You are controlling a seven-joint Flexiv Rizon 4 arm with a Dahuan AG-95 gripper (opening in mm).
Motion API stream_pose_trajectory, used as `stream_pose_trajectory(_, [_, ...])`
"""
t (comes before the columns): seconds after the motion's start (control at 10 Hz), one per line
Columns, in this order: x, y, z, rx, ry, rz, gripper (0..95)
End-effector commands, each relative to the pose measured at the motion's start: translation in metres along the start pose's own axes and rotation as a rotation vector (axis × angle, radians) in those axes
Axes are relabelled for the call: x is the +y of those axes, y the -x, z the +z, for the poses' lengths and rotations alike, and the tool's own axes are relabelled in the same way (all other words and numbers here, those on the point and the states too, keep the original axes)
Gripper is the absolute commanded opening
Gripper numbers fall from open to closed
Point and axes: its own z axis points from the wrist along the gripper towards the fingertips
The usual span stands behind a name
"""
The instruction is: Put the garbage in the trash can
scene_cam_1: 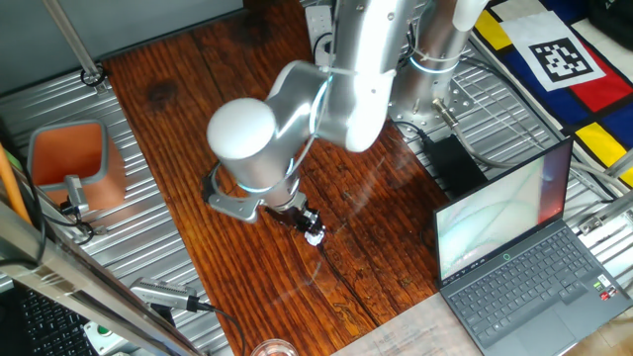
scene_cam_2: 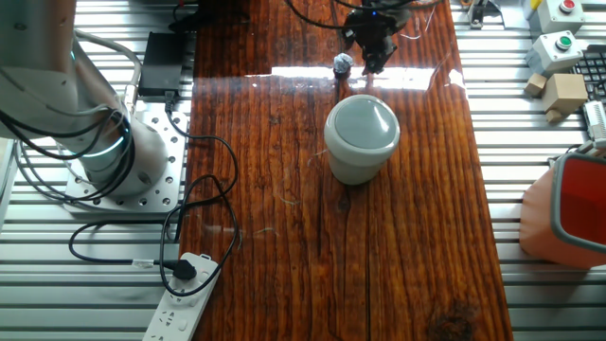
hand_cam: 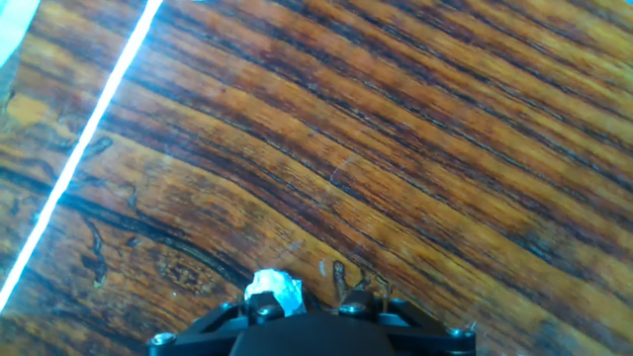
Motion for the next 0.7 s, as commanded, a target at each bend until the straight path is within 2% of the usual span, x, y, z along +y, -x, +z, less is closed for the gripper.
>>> stream_pose_trajectory(0.1, [0.001,-0.001,-0.001,-0.01,-0.006,0.04,57.0])
stream_pose_trajectory(0.3, [0.01,-0.003,0.009,-0.017,-0.006,0.045,57.0])
stream_pose_trajectory(0.7, [0.019,0.001,0.02,-0.021,-0.006,0.061,57.0])
